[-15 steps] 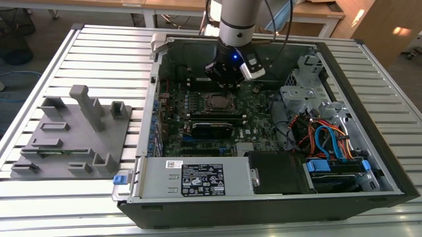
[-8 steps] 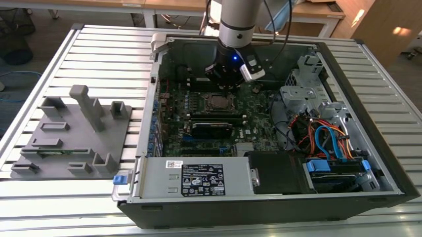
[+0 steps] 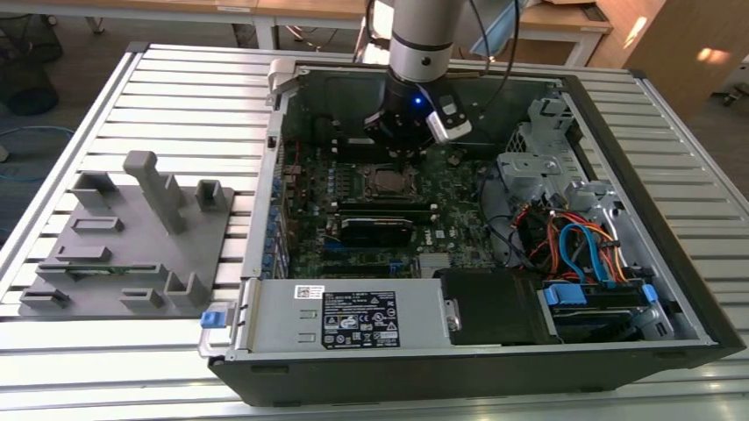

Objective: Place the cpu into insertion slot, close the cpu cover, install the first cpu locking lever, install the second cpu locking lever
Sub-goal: 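Install the first cpu locking lever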

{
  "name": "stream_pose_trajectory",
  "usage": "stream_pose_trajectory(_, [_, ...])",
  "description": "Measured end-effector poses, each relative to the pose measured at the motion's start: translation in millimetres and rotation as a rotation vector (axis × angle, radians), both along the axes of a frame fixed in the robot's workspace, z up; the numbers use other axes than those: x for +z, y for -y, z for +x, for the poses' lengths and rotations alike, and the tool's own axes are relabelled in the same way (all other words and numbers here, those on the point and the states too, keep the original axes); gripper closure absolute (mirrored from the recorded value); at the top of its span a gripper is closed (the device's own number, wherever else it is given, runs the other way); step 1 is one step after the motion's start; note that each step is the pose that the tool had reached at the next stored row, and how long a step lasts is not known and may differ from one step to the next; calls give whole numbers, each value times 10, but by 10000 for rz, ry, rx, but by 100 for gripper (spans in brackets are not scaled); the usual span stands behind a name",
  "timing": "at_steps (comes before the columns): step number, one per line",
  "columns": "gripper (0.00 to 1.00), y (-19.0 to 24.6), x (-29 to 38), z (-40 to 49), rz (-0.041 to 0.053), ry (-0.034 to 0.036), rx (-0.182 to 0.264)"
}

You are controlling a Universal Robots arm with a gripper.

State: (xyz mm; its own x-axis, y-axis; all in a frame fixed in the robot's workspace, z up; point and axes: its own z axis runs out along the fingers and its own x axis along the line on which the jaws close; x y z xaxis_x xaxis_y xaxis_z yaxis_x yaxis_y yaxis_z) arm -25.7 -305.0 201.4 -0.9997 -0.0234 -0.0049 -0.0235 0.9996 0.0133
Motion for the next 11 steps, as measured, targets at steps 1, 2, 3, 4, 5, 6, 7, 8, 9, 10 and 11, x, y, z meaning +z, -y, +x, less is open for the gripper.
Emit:
stream_pose_trajectory(1, [90,0,17,-2,5,-1,1])
stream_pose_trajectory(2, [90,0,32,-8,16,0,0])
stream_pose_trajectory(3, [90,1,46,-17,27,0,0])
stream_pose_trajectory(4, [90,1,57,-31,49,5,1])
stream_pose_trajectory(5, [90,1,66,-51,85,19,0])
stream_pose_trajectory(6, [90,1,76,-73,120,40,-1])
stream_pose_trajectory(7, [90,1,86,-93,146,59,0])
stream_pose_trajectory(8, [90,1,97,-112,167,83,1])
stream_pose_trajectory(9, [90,1,109,-129,182,106,2])
stream_pose_trajectory(10, [90,1,122,-145,193,129,1])
stream_pose_trajectory(11, [90,1,136,-159,203,150,0])
